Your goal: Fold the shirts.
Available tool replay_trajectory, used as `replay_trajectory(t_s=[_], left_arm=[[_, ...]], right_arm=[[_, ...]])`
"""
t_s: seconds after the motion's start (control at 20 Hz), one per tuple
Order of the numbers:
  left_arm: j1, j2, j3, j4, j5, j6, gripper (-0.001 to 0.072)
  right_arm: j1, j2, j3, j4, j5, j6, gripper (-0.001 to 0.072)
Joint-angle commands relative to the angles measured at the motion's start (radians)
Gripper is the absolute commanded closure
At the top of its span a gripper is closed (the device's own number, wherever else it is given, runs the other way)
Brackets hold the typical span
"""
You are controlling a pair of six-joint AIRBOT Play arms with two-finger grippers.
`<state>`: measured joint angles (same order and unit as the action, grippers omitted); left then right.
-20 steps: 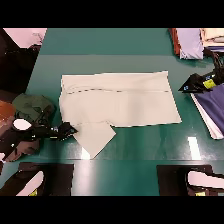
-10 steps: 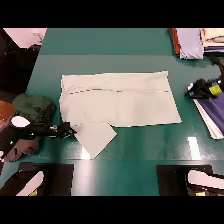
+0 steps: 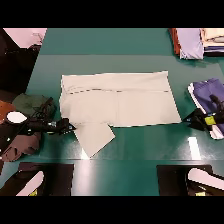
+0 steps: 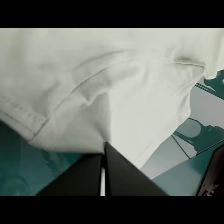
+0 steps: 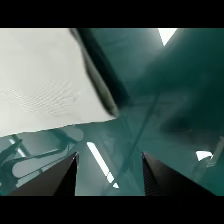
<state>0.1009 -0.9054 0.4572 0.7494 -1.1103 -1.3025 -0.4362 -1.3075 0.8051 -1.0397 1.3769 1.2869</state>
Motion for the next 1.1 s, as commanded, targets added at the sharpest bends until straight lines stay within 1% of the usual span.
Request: replay_trajectory(t_s=[0.0,0.2,0.35,0.4,0.45,0.5,0.55,0.6,0.65,0.75,0.85,0.95,1.05], left_arm=[[0.0,0.001,0.003,0.0,-0.002,0.002,0.068],[0.0,0.001,0.003,0.002,-0.001,0.002,0.0679],[0.0,0.001,0.003,0.002,0.0,0.002,0.0679],[0.0,0.001,0.003,0.002,0.0,0.002,0.0679],[0.0,0.001,0.003,0.003,-0.001,0.002,0.0679],[0.0,0.001,0.003,0.003,-0.001,0.002,0.0679],[0.0,0.001,0.003,0.003,0.0,0.002,0.0679],[0.0,0.001,0.003,0.004,0.0,0.002,0.0679],[0.0,0.001,0.003,0.006,0.0,0.002,0.068],[0.0,0.003,0.01,0.019,-0.03,0.002,0.0681],[0.0,0.028,0.036,0.088,-0.105,0.001,0.0682],[0.0,0.087,0.045,0.166,-0.179,0.0,0.0682],[0.0,0.15,0.045,0.197,-0.236,-0.023,0.0682]], right_arm=[[0.04,-0.023,-0.058,0.002,-0.115,-0.014,0.0268],[0.111,-0.023,-0.057,0.002,-0.2,-0.013,0.0269],[0.143,-0.023,-0.057,0.002,-0.239,-0.013,0.0287],[0.148,-0.023,-0.057,0.002,-0.249,-0.013,0.031],[0.154,-0.023,-0.057,0.002,-0.256,-0.013,0.0462],[0.154,-0.023,-0.057,0.002,-0.26,-0.013,0.0529],[0.154,-0.023,-0.057,0.002,-0.259,-0.013,0.0536],[0.154,-0.023,-0.057,0.001,-0.256,-0.013,0.0659],[0.154,-0.021,-0.057,0.0,-0.251,-0.013,0.0695],[0.151,0.013,-0.057,-0.013,-0.227,-0.013,0.0696],[0.151,0.096,-0.057,-0.087,-0.171,-0.012,0.0697],[0.151,0.195,-0.058,-0.185,-0.056,-0.012,0.0697],[0.152,0.292,-0.06,-0.264,0.061,-0.012,0.0697]])
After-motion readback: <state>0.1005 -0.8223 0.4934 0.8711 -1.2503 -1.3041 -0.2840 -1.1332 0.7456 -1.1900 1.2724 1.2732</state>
